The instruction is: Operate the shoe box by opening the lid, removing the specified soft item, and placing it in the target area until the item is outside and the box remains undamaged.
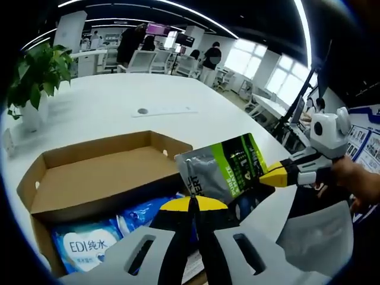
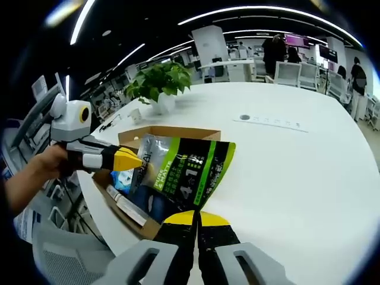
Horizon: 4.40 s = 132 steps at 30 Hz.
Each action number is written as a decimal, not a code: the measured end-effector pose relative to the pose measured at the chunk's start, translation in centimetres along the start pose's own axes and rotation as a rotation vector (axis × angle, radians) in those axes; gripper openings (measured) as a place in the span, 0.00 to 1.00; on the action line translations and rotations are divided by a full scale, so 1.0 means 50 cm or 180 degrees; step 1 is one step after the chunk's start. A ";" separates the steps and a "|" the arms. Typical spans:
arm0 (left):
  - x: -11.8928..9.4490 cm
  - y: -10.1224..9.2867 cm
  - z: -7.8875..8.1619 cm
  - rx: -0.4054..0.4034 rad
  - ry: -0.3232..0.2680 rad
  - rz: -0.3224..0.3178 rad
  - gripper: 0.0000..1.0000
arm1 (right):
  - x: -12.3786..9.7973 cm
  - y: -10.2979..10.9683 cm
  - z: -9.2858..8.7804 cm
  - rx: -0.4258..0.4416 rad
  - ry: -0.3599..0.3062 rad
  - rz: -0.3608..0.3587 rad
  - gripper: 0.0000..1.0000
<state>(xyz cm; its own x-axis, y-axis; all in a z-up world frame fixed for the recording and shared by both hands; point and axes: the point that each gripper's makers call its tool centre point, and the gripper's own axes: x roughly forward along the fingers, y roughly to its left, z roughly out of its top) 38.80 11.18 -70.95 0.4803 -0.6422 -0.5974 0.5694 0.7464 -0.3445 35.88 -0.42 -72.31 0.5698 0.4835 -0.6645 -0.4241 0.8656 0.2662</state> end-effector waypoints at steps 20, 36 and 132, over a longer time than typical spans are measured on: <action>0.083 -0.060 0.010 0.0090 0.0127 -0.0075 0.00 | -0.034 -0.095 -0.016 0.0104 -0.0005 -0.0233 0.00; 0.164 -0.066 -0.006 0.0305 0.0369 -0.0043 0.00 | -0.023 -0.159 -0.033 0.0033 0.0035 -0.0399 0.00; 0.295 -0.024 -0.046 0.2291 0.1285 0.0540 0.07 | 0.112 -0.289 -0.124 -0.0738 0.0335 -0.0711 0.11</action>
<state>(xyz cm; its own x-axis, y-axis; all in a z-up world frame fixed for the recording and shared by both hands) 43.66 1.23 -81.02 0.4002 -0.3173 -0.8598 0.8632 0.4457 0.2373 40.83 -11.00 -84.23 0.5959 0.2586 -0.7602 -0.4527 0.8902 -0.0520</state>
